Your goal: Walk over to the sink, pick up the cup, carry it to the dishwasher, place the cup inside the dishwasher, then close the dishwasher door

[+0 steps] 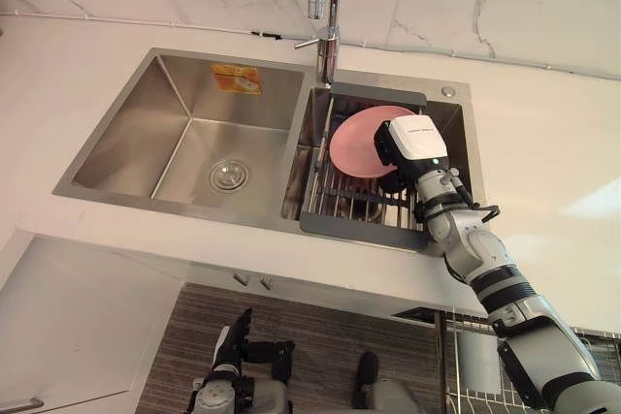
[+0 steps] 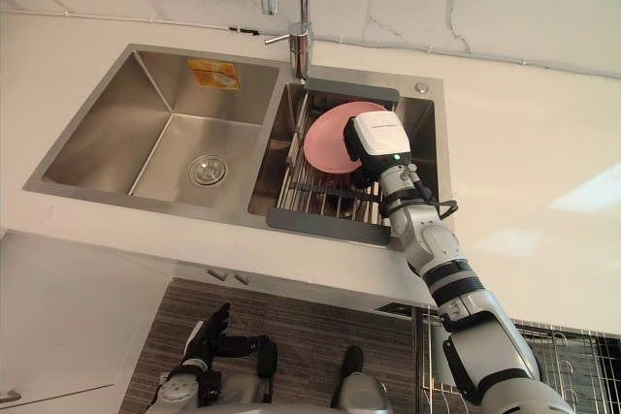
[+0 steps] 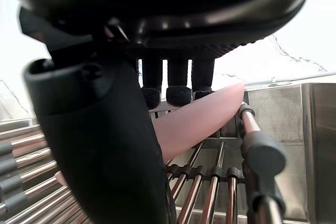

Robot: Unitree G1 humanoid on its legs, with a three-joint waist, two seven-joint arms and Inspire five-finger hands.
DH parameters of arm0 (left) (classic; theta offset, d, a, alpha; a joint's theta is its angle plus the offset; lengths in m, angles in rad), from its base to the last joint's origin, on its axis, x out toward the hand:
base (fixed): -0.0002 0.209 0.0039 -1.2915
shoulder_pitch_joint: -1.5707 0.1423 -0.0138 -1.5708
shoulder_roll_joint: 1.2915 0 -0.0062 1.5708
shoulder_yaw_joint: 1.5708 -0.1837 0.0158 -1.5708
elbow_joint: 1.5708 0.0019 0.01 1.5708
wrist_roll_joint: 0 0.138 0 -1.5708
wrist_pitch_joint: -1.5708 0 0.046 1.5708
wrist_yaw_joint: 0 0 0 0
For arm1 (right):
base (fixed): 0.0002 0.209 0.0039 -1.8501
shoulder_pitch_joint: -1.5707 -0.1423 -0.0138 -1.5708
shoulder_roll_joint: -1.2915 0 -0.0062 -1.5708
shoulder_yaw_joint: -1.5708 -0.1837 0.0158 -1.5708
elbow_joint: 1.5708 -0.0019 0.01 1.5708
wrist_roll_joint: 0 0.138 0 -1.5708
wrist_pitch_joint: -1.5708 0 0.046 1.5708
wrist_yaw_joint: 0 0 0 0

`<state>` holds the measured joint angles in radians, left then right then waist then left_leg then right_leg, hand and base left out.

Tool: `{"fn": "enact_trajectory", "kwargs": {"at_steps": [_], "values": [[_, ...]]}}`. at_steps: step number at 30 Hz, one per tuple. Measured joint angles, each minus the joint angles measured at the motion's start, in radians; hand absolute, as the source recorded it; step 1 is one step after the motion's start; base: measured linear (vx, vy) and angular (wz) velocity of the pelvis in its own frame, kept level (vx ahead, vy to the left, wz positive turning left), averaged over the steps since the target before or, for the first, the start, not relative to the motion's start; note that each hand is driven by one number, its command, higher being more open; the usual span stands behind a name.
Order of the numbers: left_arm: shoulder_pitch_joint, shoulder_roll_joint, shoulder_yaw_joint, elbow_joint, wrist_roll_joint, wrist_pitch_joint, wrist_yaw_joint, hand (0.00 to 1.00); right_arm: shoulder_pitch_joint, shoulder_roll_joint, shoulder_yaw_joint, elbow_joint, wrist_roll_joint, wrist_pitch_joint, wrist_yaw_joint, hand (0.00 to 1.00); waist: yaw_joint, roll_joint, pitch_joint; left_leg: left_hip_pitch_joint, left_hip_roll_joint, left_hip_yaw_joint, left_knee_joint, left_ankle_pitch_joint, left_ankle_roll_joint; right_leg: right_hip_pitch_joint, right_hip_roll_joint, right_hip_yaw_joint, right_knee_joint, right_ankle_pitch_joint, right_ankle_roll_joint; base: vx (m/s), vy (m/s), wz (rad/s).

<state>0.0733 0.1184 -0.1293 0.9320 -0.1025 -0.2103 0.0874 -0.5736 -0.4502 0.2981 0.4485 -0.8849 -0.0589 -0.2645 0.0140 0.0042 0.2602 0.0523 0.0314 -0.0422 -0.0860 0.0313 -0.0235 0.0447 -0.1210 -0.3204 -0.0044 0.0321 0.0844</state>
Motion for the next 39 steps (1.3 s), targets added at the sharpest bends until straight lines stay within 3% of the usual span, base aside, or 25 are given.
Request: {"fn": "enact_trajectory", "kwargs": {"at_steps": [20, 39], "values": [[0.000, -0.001, 0.002, -0.012, 0.004, 0.014, -0.003, 1.00, 0.146, 0.031, -0.103, -0.317, 0.109, -0.006, -0.040, 0.00, -0.002, 0.001, 0.000, 0.029, 0.008, 0.029, 0.013, -0.011, -0.018, 0.022, -0.008, 0.016, 0.015, -0.002, 0.001, -0.01, 0.000, -0.01], [0.000, -0.002, 0.003, 0.019, 0.005, 0.023, -0.008, 1.00, 0.289, 0.077, -0.169, -0.471, 0.239, -0.032, -0.045, 0.00, -0.019, 0.011, -0.027, 0.047, 0.022, 0.051, 0.009, -0.010, -0.016, 0.036, 0.009, 0.037, -0.004, 0.001, -0.003, -0.02, -0.010, -0.03]]}}
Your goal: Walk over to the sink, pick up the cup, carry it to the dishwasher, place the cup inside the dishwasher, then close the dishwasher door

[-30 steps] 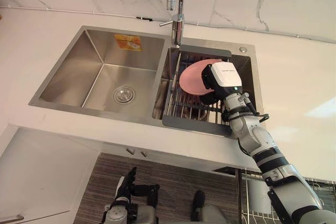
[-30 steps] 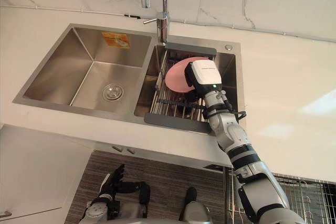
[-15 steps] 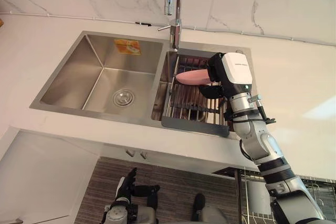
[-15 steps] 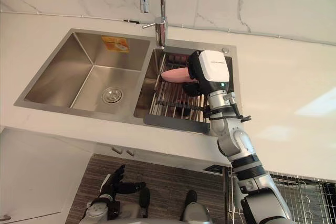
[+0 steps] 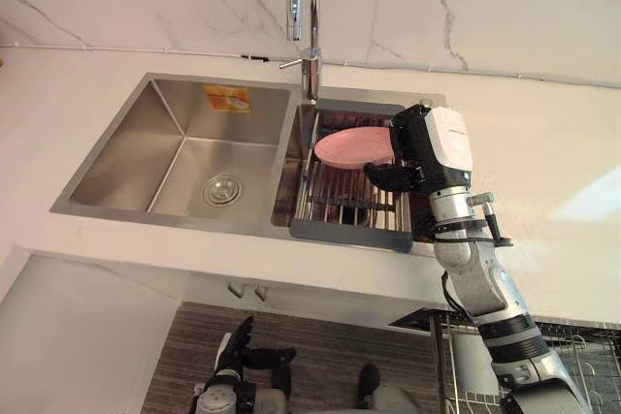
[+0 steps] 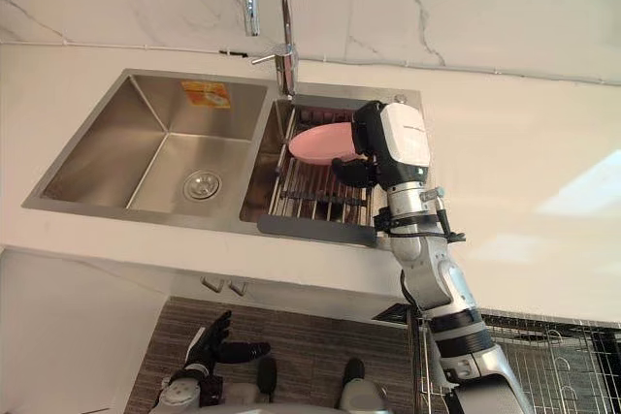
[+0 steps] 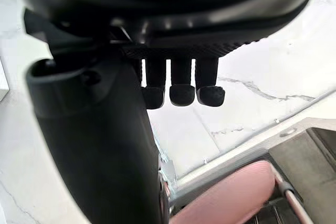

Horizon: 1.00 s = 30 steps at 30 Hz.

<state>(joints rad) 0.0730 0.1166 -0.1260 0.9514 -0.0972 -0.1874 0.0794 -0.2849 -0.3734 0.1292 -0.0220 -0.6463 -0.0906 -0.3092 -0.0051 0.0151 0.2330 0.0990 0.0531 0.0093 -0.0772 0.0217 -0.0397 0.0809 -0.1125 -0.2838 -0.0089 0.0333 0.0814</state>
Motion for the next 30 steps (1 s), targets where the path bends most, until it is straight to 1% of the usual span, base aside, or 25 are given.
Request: {"fn": "enact_trajectory", "kwargs": {"at_steps": [2, 7, 8, 12, 18, 21, 30], "values": [[0.000, 0.000, 0.001, 0.002, 0.000, 0.001, 0.000, 1.00, 0.023, 0.017, -0.023, -0.029, 0.031, -0.004, -0.001, 0.00, -0.002, 0.000, -0.003, 0.004, -0.001, 0.002, 0.000, 0.000, 0.000, 0.007, 0.000, -0.001, -0.007, 0.000, 0.000, 0.00, 0.000, 0.00], [0.003, -0.001, 0.001, 0.014, 0.000, 0.006, 0.000, 1.00, 0.075, 0.031, -0.049, -0.086, 0.037, -0.013, -0.002, 0.00, -0.012, 0.001, -0.018, 0.008, 0.000, 0.005, 0.000, 0.000, -0.001, 0.012, 0.001, 0.000, -0.009, 0.000, 0.000, 0.00, -0.002, -0.01], [0.003, -0.001, 0.001, 0.017, 0.000, 0.006, 0.000, 1.00, 0.086, 0.032, -0.056, -0.093, 0.037, -0.014, -0.002, 1.00, -0.013, 0.001, -0.021, 0.009, 0.000, 0.006, 0.000, -0.001, -0.001, 0.012, 0.001, 0.001, -0.009, 0.000, 0.000, 0.00, 0.000, 0.00], [0.003, -0.003, 0.002, 0.024, 0.001, 0.006, 0.000, 1.00, 0.118, 0.054, -0.085, -0.106, 0.037, -0.014, -0.003, 1.00, -0.015, 0.001, -0.025, 0.021, 0.001, 0.007, 0.000, -0.002, -0.003, 0.025, 0.002, 0.001, -0.012, 0.000, 0.000, -0.02, -0.003, 0.00], [0.003, -0.003, 0.002, 0.030, 0.001, 0.006, -0.001, 1.00, 0.154, 0.067, -0.085, -0.111, 0.037, -0.014, -0.004, 1.00, -0.017, 0.001, -0.032, 0.021, 0.005, 0.010, -0.001, -0.005, -0.007, 0.025, 0.007, 0.003, -0.017, 0.002, -0.003, -0.04, -0.007, -0.01], [0.004, -0.005, 0.002, 0.038, 0.001, 0.007, 0.000, 1.00, 0.178, 0.067, -0.085, -0.112, 0.037, -0.014, -0.004, 1.00, -0.017, 0.003, -0.045, 0.021, 0.008, 0.011, -0.002, -0.005, -0.007, 0.026, 0.010, 0.003, -0.019, 0.003, -0.004, -0.01, -0.003, -0.01], [0.004, -0.006, 0.002, 0.042, 0.002, 0.008, -0.001, 1.00, 0.217, 0.066, -0.085, -0.112, 0.036, -0.014, 0.013, 1.00, -0.021, 0.004, -0.049, 0.025, 0.012, 0.012, -0.002, -0.005, -0.007, 0.032, 0.016, 0.004, -0.028, 0.006, -0.007, 0.00, 0.000, 0.00]]}}
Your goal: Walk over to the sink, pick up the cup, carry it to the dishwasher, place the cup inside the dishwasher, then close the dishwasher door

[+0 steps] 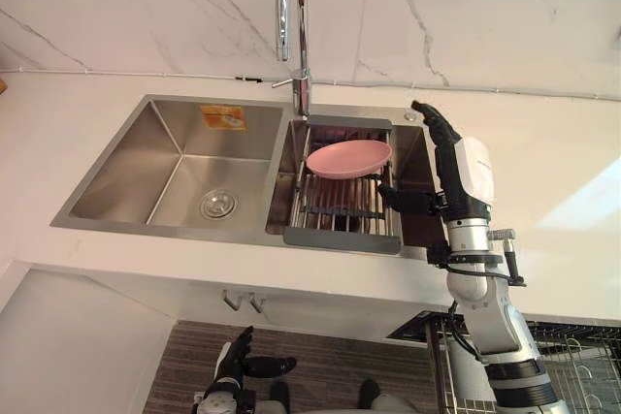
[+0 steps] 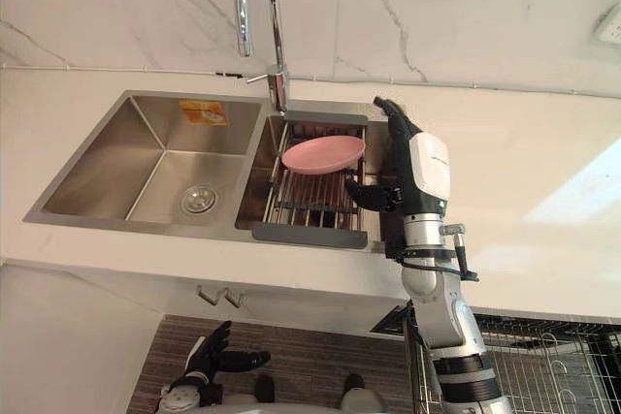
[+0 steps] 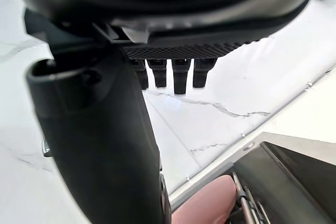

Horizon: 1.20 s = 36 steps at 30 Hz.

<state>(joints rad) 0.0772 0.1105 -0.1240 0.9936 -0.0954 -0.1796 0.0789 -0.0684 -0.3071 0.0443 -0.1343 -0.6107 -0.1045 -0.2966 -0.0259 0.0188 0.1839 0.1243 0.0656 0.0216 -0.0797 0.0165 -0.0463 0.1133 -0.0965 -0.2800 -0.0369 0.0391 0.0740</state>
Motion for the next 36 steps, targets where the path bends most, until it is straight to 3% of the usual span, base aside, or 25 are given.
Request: {"fn": "enact_trajectory", "kwargs": {"at_steps": [11, 25, 36], "values": [[0.003, 0.000, 0.000, 0.005, 0.000, 0.001, -0.002, 1.00, -0.004, -0.089, 0.061, 0.024, -0.001, -0.002, 0.060, 1.00, -0.001, -0.002, -0.011, 0.013, 0.002, 0.004, -0.005, 0.000, 0.000, 0.012, 0.003, 0.003, -0.005, 0.000, 0.000, 0.00, 0.000, 0.00], [0.012, 0.000, 0.000, -0.002, -0.002, -0.001, -0.013, 1.00, -0.213, -0.212, 0.237, 0.330, -0.002, -0.019, 0.116, 1.00, 0.016, -0.003, -0.024, -0.005, 0.000, -0.014, -0.006, 0.001, 0.000, 0.008, 0.008, -0.017, -0.014, 0.002, -0.003, 0.00, -0.001, 0.03], [0.016, 0.000, 0.000, -0.024, -0.005, -0.004, -0.012, 1.00, -0.361, -0.217, 0.254, 0.523, -0.002, 0.011, 0.116, 1.00, 0.039, -0.003, -0.022, -0.031, -0.009, -0.031, -0.006, 0.003, 0.003, -0.010, 0.005, -0.029, -0.012, 0.002, -0.003, -0.02, 0.002, 0.04]]}}
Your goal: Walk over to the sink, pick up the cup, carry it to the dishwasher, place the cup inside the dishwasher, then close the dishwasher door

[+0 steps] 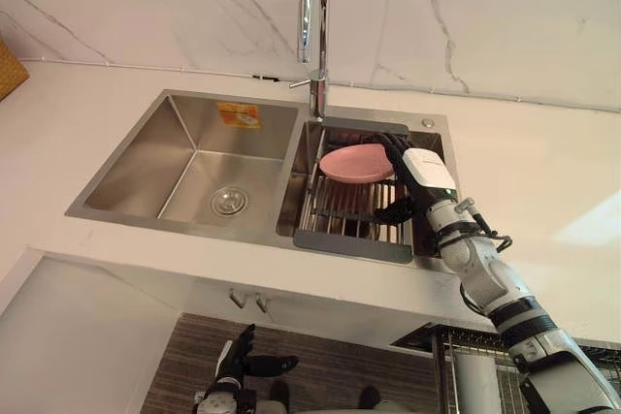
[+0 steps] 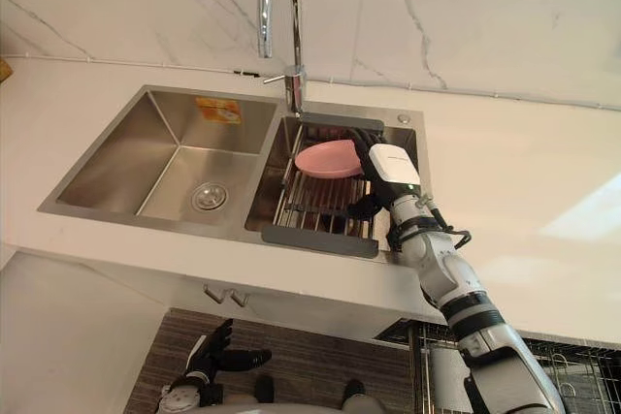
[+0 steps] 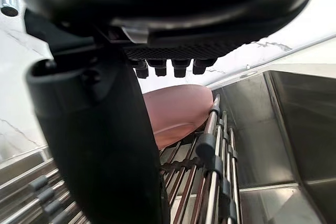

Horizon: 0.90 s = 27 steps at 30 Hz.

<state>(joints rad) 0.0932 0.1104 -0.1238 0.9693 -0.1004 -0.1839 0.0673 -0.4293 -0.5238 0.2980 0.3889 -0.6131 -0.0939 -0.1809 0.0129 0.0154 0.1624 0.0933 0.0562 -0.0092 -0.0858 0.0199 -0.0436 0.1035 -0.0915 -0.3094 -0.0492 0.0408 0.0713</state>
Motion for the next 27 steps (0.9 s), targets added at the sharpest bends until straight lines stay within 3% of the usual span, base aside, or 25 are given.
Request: {"fn": "enact_trajectory", "kwargs": {"at_steps": [10, 16, 17, 27], "values": [[0.011, 0.003, 0.000, -0.037, -0.020, -0.019, 0.002, 1.00, -0.141, 0.000, 0.005, 0.101, -0.001, 0.032, -0.011, 1.00, 0.003, 0.000, 0.034, -0.033, -0.005, -0.006, 0.000, 0.007, 0.004, -0.036, -0.009, -0.004, 0.017, -0.002, 0.001, -0.02, 0.001, 0.02], [0.010, 0.004, 0.000, -0.066, -0.034, -0.024, 0.015, 1.00, -0.214, -0.001, 0.006, 0.146, -0.009, 0.045, -0.019, 1.00, 0.025, -0.001, 0.061, -0.050, -0.007, -0.010, 0.000, 0.010, 0.006, -0.058, -0.015, -0.008, 0.034, -0.006, 0.002, 0.00, 0.001, 0.02], [0.009, 0.003, 0.001, -0.069, -0.043, -0.027, 0.018, 1.00, -0.235, -0.001, 0.018, 0.158, -0.009, 0.047, -0.020, 0.00, 0.025, -0.002, 0.071, -0.052, -0.009, -0.013, 0.000, 0.012, 0.007, -0.059, -0.016, -0.012, 0.036, -0.006, 0.002, 0.00, 0.002, 0.07], [0.002, 0.005, 0.001, -0.073, -0.058, -0.040, 0.019, 1.00, -0.281, -0.021, 0.032, 0.159, -0.018, 0.045, -0.023, 0.00, 0.024, -0.007, 0.105, -0.069, -0.009, -0.020, 0.000, 0.019, 0.007, -0.090, -0.029, -0.017, 0.075, -0.022, 0.004, -0.01, 0.001, 0.02]]}}
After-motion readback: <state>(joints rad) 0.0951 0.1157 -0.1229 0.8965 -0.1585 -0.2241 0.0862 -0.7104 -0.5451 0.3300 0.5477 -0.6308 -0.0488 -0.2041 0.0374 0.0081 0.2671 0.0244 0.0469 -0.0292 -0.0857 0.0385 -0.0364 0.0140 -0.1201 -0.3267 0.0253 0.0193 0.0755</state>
